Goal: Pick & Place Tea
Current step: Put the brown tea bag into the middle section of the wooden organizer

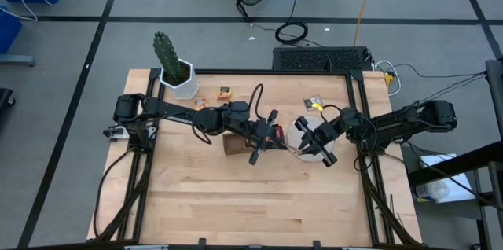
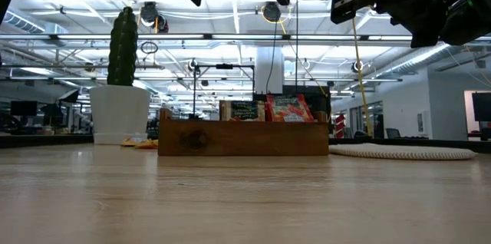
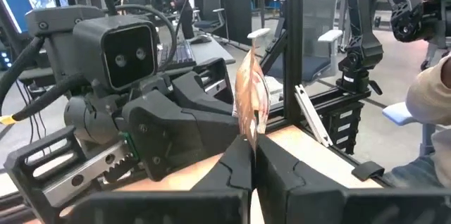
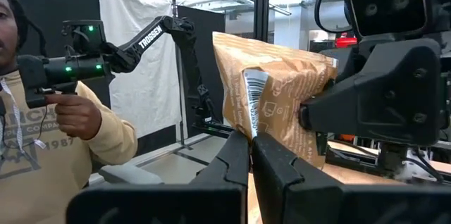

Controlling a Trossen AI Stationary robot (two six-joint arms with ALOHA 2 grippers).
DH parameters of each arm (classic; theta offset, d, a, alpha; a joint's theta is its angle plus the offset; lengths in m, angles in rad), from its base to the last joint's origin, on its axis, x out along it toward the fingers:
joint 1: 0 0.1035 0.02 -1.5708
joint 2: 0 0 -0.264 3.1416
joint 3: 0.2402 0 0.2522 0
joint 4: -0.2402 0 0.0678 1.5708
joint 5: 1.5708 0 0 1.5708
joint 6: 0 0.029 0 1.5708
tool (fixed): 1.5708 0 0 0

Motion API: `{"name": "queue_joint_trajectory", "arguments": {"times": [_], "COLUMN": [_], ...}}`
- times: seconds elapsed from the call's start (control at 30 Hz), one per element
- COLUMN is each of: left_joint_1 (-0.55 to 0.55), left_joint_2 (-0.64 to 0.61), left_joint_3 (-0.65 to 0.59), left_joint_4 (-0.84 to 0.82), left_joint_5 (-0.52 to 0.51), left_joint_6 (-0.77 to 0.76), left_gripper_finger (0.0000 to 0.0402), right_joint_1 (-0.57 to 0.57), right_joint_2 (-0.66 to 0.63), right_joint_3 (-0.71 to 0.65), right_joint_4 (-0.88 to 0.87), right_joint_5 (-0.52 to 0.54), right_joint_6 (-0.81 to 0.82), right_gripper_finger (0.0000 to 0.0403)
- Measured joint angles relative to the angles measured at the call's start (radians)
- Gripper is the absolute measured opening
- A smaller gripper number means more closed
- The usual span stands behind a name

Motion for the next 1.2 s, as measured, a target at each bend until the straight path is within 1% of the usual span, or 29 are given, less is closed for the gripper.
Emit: {"name": "queue_joint_trajectory", "arguments": {"times": [0.1, 0.17, 0.2, 0.3, 0.37, 0.43, 0.5, 0.57, 0.63, 0.73, 0.8, 0.87, 1.0, 1.07, 1.2], "left_joint_1": [0.000, 0.000, -0.001, -0.013, -0.025, -0.037, -0.047, -0.053, -0.052, -0.041, -0.033, -0.023, -0.020, -0.025, -0.052], "left_joint_2": [-0.023, -0.060, -0.088, -0.161, -0.218, -0.268, -0.303, -0.329, -0.345, -0.344, -0.315, -0.271, -0.132, -0.047, 0.114], "left_joint_3": [0.000, 0.000, 0.000, 0.000, -0.003, 0.003, 0.000, 0.000, 0.000, 0.000, 0.010, 0.056, 0.249, 0.360, 0.545], "left_joint_4": [-0.061, -0.140, -0.199, -0.353, -0.494, -0.587, -0.710, -0.809, -0.864, -0.940, -0.987, -1.109, -1.337, -1.451, -1.637], "left_joint_5": [-0.008, -0.046, -0.082, -0.212, -0.315, -0.430, -0.548, -0.627, -0.665, -0.642, -0.617, -0.615, -0.657, -0.657, -0.652], "left_joint_6": [0.004, 0.013, 0.023, 0.052, 0.069, 0.073, 0.029, -0.015, -0.070, -0.134, -0.146, -0.178, -0.222, -0.222, -0.216], "left_gripper_finger": [0.0008, 0.0005, 0.0005, 0.0004, 0.0004, 0.0003, 0.0003, 0.0003, 0.0002, 0.0002, 0.0002, 0.0001, 0.0001, 0.0001, 0.0001], "right_joint_1": [-0.001, -0.001, -0.002, -0.004, 0.000, -0.001, -0.011, -0.020, -0.028, -0.043, -0.048, -0.054, -0.059, -0.063, -0.075], "right_joint_2": [0.000, 0.000, 0.002, 0.000, -0.003, -0.001, -0.003, -0.006, -0.009, -0.014, -0.014, -0.014, -0.014, -0.014, -0.014], "right_joint_3": [0.000, 0.000, 0.000, 0.004, -0.005, -0.002, -0.002, -0.002, -0.001, -0.001, -0.001, -0.001, -0.001, -0.001, -0.001], "right_joint_4": [-0.011, -0.020, -0.023, -0.054, -0.097, -0.138, -0.153, -0.176, -0.188, -0.196, -0.203, -0.203, -0.214, -0.227, -0.257], "right_joint_5": [0.007, 0.023, 0.040, 0.112, 0.131, 0.167, 0.218, 0.241, 0.258, 0.270, 0.264, 0.266, 0.267, 0.268, 0.270], "right_joint_6": [0.000, 0.009, 0.017, 0.023, 0.022, 0.014, 0.010, 0.013, 0.013, 0.007, -0.001, -0.010, -0.027, -0.032, -0.055], "right_gripper_finger": [0.0000, 0.0000, 0.0001, 0.0009, 0.0015, 0.0020, 0.0022, 0.0021, 0.0018, 0.0014, 0.0011, 0.0009, 0.0006, 0.0006, 0.0006]}}
